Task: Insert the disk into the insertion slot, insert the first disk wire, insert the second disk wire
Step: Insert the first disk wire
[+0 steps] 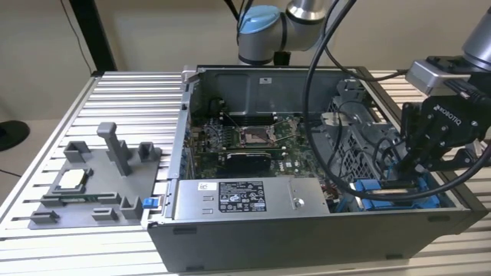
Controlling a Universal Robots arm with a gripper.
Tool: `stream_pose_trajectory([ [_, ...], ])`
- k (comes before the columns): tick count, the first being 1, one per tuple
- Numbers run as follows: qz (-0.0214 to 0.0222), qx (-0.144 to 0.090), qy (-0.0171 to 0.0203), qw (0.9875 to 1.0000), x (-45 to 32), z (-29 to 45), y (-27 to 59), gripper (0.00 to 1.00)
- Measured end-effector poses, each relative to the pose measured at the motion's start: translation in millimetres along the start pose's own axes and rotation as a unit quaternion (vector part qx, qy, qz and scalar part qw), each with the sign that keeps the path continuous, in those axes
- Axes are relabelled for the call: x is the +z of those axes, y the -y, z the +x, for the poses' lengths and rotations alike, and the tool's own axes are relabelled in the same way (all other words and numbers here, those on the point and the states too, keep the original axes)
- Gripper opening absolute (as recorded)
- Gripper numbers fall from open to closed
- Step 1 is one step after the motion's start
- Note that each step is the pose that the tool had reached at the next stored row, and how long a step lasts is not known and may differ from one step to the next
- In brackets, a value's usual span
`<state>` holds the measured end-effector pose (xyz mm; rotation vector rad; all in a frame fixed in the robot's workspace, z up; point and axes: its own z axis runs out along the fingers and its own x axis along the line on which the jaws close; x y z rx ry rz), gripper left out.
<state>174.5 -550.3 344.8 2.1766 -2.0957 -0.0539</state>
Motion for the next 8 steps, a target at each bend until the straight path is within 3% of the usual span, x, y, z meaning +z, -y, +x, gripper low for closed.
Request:
stream_pose_trajectory([
  [8, 0.0001, 0.000, 0.0001, 1.0000, 1.8, 0.4, 0.2, 0.00],
])
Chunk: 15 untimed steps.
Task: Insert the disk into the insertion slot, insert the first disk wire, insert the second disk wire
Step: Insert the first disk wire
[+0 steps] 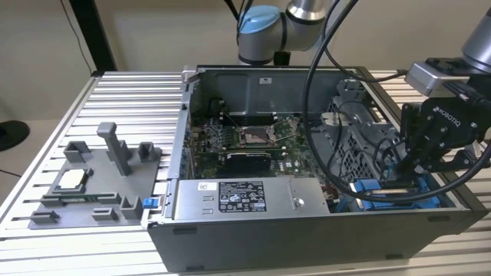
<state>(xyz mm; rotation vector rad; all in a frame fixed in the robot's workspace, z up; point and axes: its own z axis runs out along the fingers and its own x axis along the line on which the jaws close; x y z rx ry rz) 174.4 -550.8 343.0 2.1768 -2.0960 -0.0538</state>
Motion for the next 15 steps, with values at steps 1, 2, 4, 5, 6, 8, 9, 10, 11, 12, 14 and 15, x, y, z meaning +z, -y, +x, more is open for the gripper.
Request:
stream_pose_trajectory([
  [1, 0.0000, 0.000, 0.0000, 1.0000, 0.0, 0.0, 0.0, 0.00],
  [2, 0.0000, 0.000, 0.0000, 1.0000, 0.0, 0.1, 0.0, 0.00],
  [4, 0.0000, 0.000, 0.0000, 1.0000, 0.0, 0.1, 0.0, 0.00],
  [5, 0.0000, 0.000, 0.0000, 1.0000, 0.0, 0.1, 0.0, 0.00],
  [6, 0.0000, 0.000, 0.0000, 1.0000, 0.0, 0.1, 0.0, 0.00],
  [8, 0.0000, 0.000, 0.0000, 1.0000, 0.0, 0.1, 0.0, 0.00],
  [9, 0.0000, 0.001, 0.0001, 1.0000, 0.0, 0.1, 0.0, 0.00],
  [10, 0.0000, 0.001, 0.0001, 1.0000, -0.1, 0.1, 0.0, 0.00],
  [11, 0.0000, 0.003, 0.0003, 1.0000, -0.1, 0.1, 0.0, 0.00],
  [12, 0.0000, 0.005, 0.0005, 1.0000, -0.1, 0.1, 0.0, 0.00],
  [14, 0.0000, 0.011, 0.0012, 0.9999, -0.1, 0.1, 0.0, 0.00],
  [15, 0.0000, 0.014, 0.0017, 0.9999, 0.0, 0.1, 0.0, 0.00],
])
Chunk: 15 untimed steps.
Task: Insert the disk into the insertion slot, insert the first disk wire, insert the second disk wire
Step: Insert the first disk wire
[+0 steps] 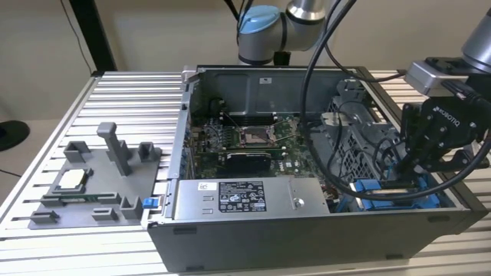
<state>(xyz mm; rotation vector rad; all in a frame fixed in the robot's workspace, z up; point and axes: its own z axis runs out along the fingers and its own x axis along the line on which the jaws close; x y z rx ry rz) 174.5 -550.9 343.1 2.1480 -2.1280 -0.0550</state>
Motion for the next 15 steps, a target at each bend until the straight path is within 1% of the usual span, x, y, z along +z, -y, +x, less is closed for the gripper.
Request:
stream_pose_trajectory([
  [3, -0.0005, 0.011, 0.0017, 0.9999, 0.0, 0.0, 0.0, 0.00],
  [6, -0.0003, 0.011, 0.0017, 0.9999, 0.1, 0.0, 0.0, 0.00],
  [10, 0.0004, 0.011, 0.0017, 0.9999, 0.4, 2.1, 0.0, 0.00],
  [15, 0.0079, 0.011, 0.0018, 0.9999, 1.1, 2.3, -0.3, 0.00],
])
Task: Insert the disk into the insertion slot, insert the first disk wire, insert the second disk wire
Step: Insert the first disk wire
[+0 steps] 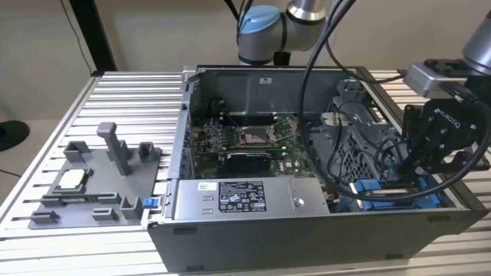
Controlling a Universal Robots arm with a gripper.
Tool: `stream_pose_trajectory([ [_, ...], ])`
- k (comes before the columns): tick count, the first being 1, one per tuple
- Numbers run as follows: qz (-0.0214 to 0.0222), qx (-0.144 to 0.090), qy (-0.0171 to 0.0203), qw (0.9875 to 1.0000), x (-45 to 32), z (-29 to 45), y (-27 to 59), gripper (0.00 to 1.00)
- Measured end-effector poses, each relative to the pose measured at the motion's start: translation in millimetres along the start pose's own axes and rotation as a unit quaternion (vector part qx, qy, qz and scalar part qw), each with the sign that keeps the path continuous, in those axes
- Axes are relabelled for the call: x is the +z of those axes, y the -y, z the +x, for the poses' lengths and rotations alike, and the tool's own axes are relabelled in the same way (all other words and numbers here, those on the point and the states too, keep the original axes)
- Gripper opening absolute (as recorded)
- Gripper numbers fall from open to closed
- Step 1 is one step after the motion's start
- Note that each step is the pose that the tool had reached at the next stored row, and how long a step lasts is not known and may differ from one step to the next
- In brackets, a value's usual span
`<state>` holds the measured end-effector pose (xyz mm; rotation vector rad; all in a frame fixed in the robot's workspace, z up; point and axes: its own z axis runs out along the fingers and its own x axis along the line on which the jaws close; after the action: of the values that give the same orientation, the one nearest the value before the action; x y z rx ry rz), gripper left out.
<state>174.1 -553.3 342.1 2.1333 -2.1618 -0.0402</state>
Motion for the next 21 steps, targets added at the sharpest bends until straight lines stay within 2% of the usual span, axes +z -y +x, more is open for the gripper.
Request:
stream_pose_trajectory([
  [2, 0.0019, 0.000, 0.0000, 1.0000, 0.1, 0.0, -0.5, 0.00],
  [9, 0.0045, 0.000, 0.0000, 1.0000, 0.3, 0.0, -2.8, 0.00],
  [14, 0.0086, 0.000, 0.0001, 1.0000, 0.4, -0.1, -3.0, 0.00],
  [21, 0.0113, 0.001, 0.0001, 0.9999, 0.7, -0.1, -5.8, 0.00],
])
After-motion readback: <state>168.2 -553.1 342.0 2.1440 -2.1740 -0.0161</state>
